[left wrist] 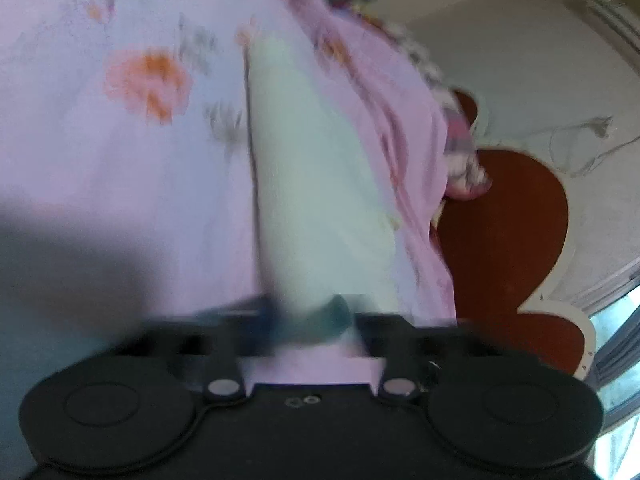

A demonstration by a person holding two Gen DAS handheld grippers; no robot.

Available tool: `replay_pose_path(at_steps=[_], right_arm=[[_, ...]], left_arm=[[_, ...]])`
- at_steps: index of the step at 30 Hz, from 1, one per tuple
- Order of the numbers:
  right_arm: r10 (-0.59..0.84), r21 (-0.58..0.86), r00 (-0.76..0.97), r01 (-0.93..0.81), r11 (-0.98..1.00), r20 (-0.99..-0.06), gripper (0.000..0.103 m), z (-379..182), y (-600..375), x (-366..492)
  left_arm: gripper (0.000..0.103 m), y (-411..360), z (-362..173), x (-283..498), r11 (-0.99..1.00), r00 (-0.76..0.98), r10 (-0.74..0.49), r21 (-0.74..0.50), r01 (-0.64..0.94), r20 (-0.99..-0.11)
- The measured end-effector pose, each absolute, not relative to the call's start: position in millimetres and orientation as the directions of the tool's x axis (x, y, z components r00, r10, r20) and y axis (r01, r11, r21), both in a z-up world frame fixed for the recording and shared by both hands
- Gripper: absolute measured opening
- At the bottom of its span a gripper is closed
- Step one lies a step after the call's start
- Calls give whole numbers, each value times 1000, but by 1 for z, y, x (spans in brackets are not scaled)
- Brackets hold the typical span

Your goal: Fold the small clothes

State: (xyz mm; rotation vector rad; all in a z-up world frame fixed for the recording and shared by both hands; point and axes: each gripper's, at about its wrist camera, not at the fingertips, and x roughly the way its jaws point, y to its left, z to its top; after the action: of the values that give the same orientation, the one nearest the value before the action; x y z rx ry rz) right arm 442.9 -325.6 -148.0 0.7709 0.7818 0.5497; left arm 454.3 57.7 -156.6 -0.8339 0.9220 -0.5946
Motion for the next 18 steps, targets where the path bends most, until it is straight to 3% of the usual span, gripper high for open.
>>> replay_pose_path(at_steps=[6, 11, 13, 14, 15, 18], right_arm=[[720, 822, 599, -172, 543, -350, 10, -133, -333, 437], [680, 765, 573, -134, 629, -458, 10, -147, -325, 441], [677, 790, 608, -130, 599, -414, 25, -147, -334, 432], [656, 786, 639, -126, 606, -403, 56, -143, -339, 426], [644, 782, 663, -139, 607, -382, 70, -140, -344, 420], [658, 787, 637, -128, 604, -402, 70, -143, -344, 426]], left_arm=[[13, 75, -157, 454, 430, 501, -799, -898, 90, -332], [20, 75, -167, 454, 500, 477, -777, -863, 71, -411], [30, 76, -160, 448, 519, 482, -767, -851, 78, -424], [42, 76, -155, 444, 527, 483, -768, -843, 102, -421], [46, 75, -151, 440, 541, 487, -766, -830, 135, -420], [46, 67, -149, 444, 576, 484, -752, -803, 153, -447]])
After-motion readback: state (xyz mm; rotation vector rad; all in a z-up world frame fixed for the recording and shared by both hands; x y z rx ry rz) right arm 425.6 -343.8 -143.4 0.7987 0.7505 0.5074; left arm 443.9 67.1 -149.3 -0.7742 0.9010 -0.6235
